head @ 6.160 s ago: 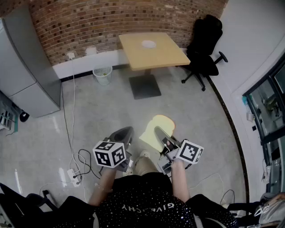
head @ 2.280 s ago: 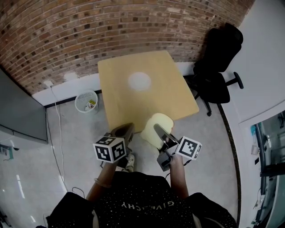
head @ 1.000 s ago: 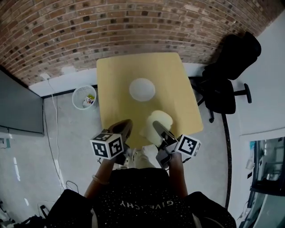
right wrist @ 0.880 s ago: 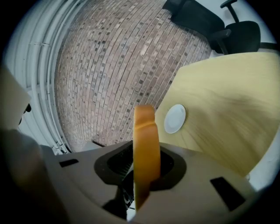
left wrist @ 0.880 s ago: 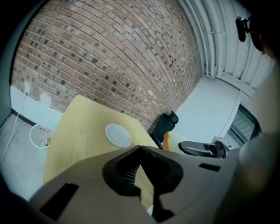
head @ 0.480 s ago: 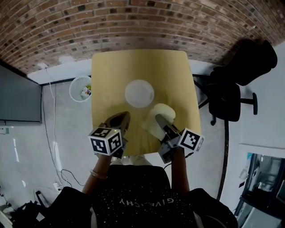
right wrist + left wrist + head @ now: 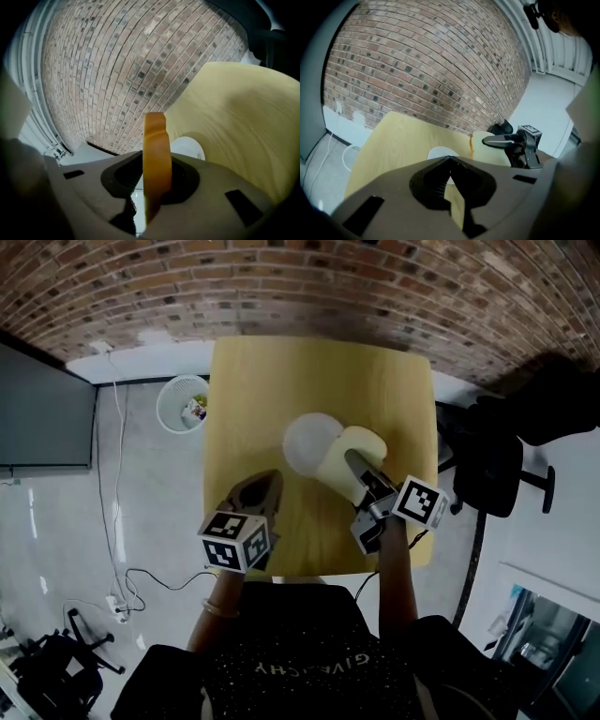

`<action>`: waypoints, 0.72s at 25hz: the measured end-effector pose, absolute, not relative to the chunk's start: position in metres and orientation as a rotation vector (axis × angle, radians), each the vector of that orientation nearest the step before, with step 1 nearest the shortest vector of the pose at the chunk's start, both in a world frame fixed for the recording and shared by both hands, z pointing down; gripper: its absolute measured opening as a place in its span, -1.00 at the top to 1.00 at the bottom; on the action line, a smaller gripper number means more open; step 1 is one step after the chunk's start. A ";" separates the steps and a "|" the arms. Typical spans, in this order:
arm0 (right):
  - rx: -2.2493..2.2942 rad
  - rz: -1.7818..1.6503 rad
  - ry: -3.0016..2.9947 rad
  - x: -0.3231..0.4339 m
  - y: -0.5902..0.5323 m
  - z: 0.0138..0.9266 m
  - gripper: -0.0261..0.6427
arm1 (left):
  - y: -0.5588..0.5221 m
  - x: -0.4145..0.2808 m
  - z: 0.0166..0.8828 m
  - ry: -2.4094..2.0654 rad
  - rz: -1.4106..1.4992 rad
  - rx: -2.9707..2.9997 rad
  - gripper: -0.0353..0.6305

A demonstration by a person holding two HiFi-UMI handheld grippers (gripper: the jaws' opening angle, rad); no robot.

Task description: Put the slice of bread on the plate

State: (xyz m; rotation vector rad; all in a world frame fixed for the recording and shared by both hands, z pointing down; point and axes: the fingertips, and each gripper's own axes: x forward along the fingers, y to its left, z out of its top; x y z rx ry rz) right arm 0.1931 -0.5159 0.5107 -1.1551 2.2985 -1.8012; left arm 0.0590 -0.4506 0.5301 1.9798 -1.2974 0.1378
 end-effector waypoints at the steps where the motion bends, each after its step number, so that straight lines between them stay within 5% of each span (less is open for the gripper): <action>1: -1.173 -1.816 2.310 0.189 -0.522 0.516 0.63 | -0.453 0.055 0.531 -1.311 0.147 1.982 0.86; 18: -1.121 -2.212 2.292 0.117 -0.550 0.615 0.62 | -0.463 0.042 0.553 -1.264 0.075 1.900 0.86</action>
